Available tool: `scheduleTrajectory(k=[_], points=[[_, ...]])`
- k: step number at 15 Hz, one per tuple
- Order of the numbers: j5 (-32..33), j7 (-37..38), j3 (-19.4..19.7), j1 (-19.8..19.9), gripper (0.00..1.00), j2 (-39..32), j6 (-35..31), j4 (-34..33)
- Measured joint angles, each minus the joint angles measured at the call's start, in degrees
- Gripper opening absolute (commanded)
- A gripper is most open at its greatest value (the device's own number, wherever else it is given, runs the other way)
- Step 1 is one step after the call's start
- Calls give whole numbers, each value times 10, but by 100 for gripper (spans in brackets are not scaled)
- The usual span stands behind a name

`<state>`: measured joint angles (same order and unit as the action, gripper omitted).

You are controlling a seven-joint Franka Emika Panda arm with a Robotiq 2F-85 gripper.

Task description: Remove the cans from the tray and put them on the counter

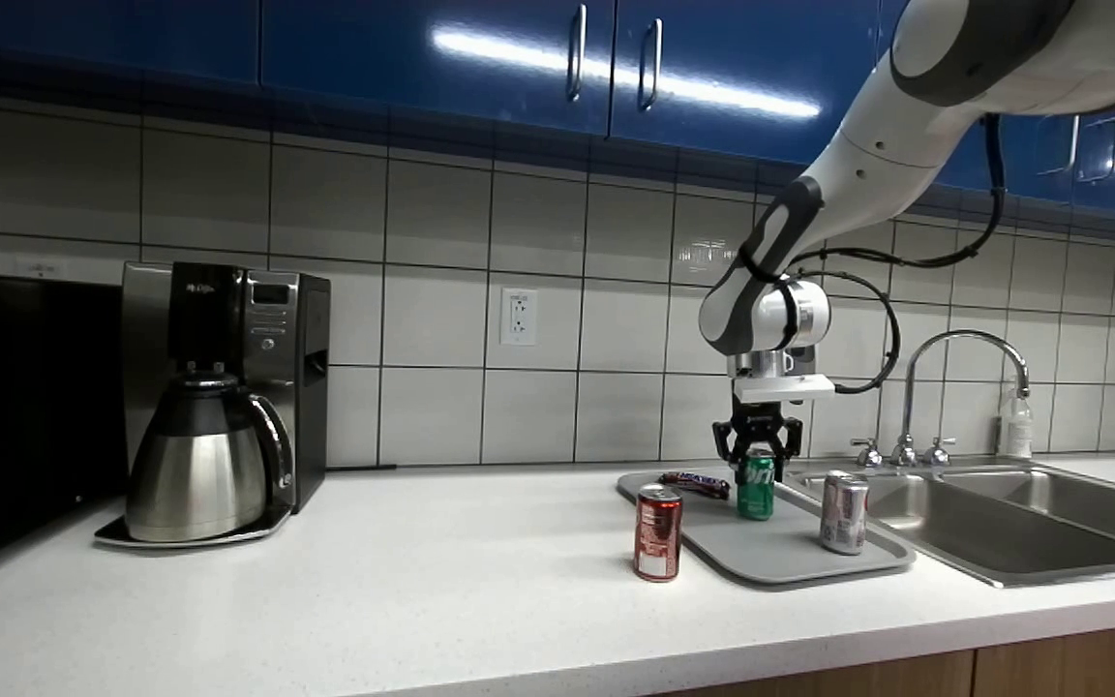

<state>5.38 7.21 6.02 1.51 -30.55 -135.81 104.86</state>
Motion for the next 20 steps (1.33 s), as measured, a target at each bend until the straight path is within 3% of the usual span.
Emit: scheduleTrajectory(k=[8, 13, 20], points=[[-16, 0, -16, -7, 39, 86, 0, 52], [-16, 4, -33, -37, 39, 128, 0, 85], [-16, 36, -59, -86, 39, 129, -1, 87]])
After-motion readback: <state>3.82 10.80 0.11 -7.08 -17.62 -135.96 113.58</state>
